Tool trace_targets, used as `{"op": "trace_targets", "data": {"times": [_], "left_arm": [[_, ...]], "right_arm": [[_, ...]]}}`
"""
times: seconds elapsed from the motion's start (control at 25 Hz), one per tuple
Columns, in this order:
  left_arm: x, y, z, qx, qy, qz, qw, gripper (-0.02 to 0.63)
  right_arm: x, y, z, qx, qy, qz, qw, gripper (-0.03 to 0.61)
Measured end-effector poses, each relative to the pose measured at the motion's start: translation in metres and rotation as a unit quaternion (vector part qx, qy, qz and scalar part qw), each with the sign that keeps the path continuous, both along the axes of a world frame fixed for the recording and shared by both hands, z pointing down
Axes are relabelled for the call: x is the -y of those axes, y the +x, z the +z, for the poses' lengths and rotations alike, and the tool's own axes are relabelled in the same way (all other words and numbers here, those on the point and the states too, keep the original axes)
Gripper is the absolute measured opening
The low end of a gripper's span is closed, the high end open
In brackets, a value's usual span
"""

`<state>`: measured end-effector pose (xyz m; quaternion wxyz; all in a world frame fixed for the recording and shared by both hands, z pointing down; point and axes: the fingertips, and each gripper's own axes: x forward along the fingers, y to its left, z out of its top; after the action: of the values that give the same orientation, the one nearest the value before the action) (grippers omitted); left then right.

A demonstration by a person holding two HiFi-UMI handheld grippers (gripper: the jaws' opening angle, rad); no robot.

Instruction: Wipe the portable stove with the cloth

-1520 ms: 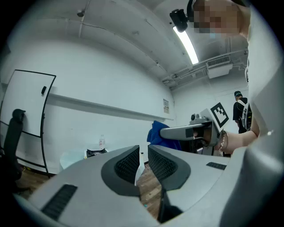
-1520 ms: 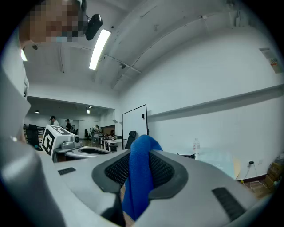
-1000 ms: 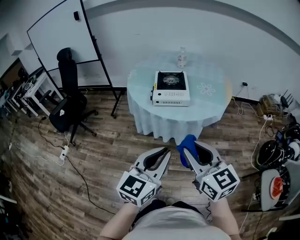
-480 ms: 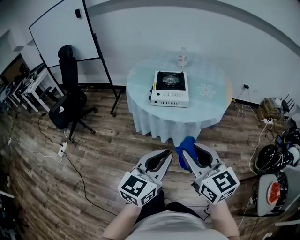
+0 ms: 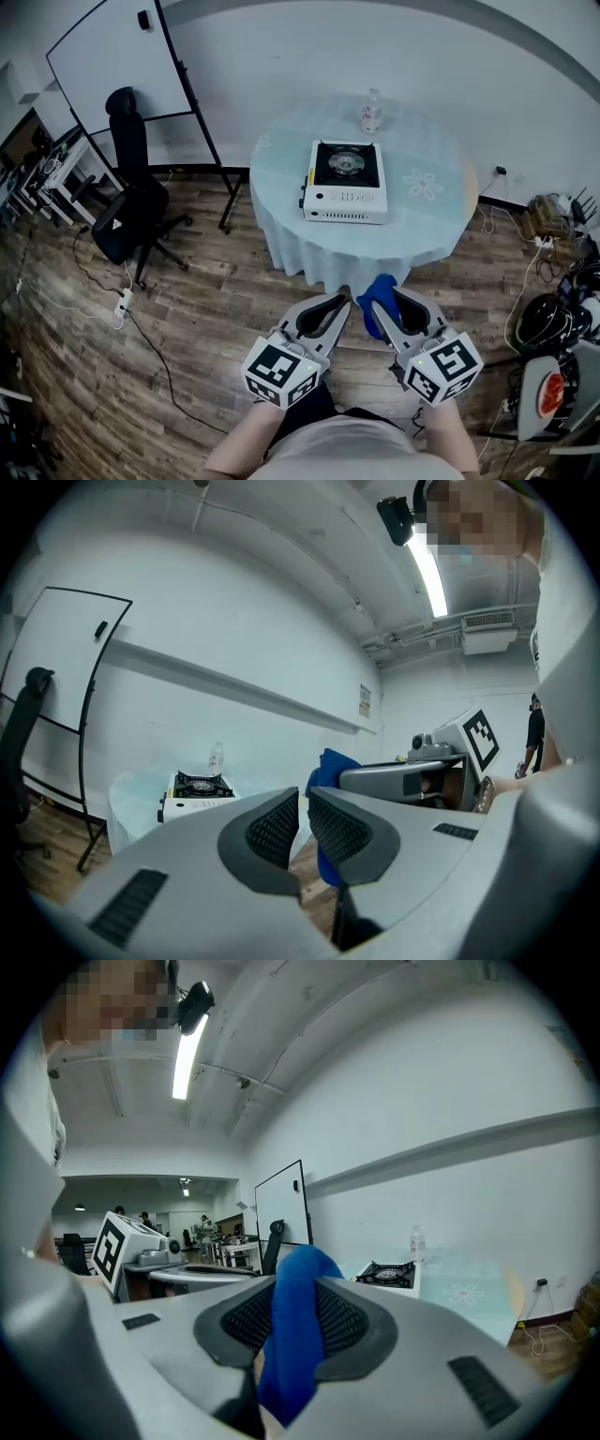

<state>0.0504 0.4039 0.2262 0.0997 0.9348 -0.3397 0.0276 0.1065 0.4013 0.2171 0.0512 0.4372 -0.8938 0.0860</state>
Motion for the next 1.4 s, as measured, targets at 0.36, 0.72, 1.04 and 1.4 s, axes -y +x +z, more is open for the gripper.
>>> {"op": "trace_targets", "data": {"times": [0.36,0.72,1.04,1.4], "left_arm": [[0.112,-0.017,0.005,-0.002,-0.015,0.014,0.9998,0.049],[0.201,-0.028,0.008,-0.019,-0.028,0.041,0.9986,0.049],[0.241,-0.023,-0.002,-0.010,-0.010,0.078,0.9968,0.049],[0.279,-0.018,0.007,-0.003,-0.020,0.072,0.9972,0.049]], "right_arm": [[0.116,-0.007,-0.008,-0.007,0.002,0.005,1.000,0.124],[0.207,-0.019,-0.011,-0.001,0.009,0.037,0.999,0.124],[0.245,-0.025,-0.010,-0.009,0.010,0.048,0.999,0.124],[0.283,-0.025,-0.003,-0.007,-0.002,0.028,1.000,0.124]]}}
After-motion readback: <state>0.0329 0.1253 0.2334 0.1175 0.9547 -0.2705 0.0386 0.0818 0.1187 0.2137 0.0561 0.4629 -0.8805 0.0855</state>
